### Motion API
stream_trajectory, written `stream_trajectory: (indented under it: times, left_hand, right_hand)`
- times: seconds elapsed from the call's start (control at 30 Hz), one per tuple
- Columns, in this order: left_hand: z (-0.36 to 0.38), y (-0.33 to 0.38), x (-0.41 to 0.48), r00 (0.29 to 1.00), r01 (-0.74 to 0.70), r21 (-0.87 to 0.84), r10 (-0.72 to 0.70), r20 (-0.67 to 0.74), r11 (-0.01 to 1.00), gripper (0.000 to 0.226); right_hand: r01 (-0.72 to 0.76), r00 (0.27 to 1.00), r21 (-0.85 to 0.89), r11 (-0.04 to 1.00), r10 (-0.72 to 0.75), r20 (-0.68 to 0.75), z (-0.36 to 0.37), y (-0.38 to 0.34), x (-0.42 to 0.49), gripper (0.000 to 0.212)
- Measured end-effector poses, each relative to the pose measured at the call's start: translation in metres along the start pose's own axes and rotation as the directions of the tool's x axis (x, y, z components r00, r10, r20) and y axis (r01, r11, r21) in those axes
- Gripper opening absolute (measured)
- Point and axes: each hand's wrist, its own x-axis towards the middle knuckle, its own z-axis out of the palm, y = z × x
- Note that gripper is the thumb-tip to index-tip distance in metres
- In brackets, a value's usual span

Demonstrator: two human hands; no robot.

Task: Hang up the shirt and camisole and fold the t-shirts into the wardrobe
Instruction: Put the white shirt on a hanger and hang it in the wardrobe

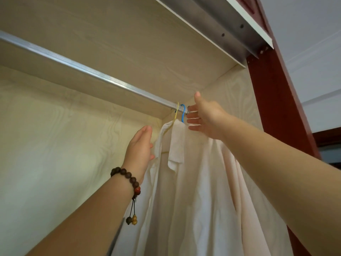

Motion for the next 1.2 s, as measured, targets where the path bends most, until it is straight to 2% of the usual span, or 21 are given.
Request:
stream_trajectory:
  times: [0.1,0.27,0.4,0.63,0.73,0.83,0.93,1.03,1.1,1.2]
  left_hand:
    - [-0.003,0.002,-0.019,1.000,-0.007,-0.007,0.007,-0.001,1.000,0.043]
    - [-0.016,-0.006,-0.065,0.999,-0.042,0.023,0.042,-0.011,0.999,0.042]
    - [-0.034,-0.022,-0.111,1.000,-0.027,0.083,0.027,0.000,0.996,0.044]
    - [-0.072,-0.057,-0.200,0.994,0.109,0.134,-0.107,-0.020,0.985,0.044]
    - [-0.088,-0.070,-0.244,0.986,0.164,0.144,-0.164,-0.009,0.976,0.045]
    - [-0.107,-0.082,-0.293,0.971,0.240,0.159,-0.240,-0.020,0.958,0.058]
    - [-0.128,-0.099,-0.345,0.946,0.323,0.176,-0.320,-0.047,0.930,0.057]
    - [-0.147,-0.118,-0.396,0.905,0.424,0.205,-0.418,-0.077,0.882,0.056]
    - [-0.156,-0.130,-0.426,0.865,0.499,0.228,-0.495,-0.080,0.836,0.058]
    - [-0.160,-0.142,-0.464,0.803,0.584,0.264,-0.593,-0.051,0.768,0.059]
  right_hand:
    - [-0.034,0.999,0.102,0.994,0.036,-0.014,0.007,0.018,-0.029,0.053]
    - [-0.008,0.997,0.223,0.975,0.025,-0.073,0.023,0.057,-0.096,0.051]
    - [0.034,0.997,0.192,0.981,-0.019,-0.076,0.034,0.091,-0.162,0.049]
    - [-0.034,0.998,0.149,0.988,0.040,-0.037,0.053,0.145,-0.276,0.050]
    - [-0.090,0.995,0.141,0.986,0.094,-0.020,0.060,0.172,-0.326,0.052]
    - [-0.180,0.984,0.113,0.977,0.178,0.032,0.068,0.202,-0.381,0.049]
    - [-0.343,0.939,0.121,0.932,0.338,0.059,0.073,0.231,-0.440,0.034]
    - [-0.468,0.883,0.103,0.878,0.469,0.018,0.072,0.256,-0.495,0.028]
    - [-0.531,0.844,0.096,0.842,0.536,-0.024,0.068,0.268,-0.527,0.039]
    - [-0.616,0.783,0.057,0.786,0.618,-0.070,0.058,0.284,-0.569,0.069]
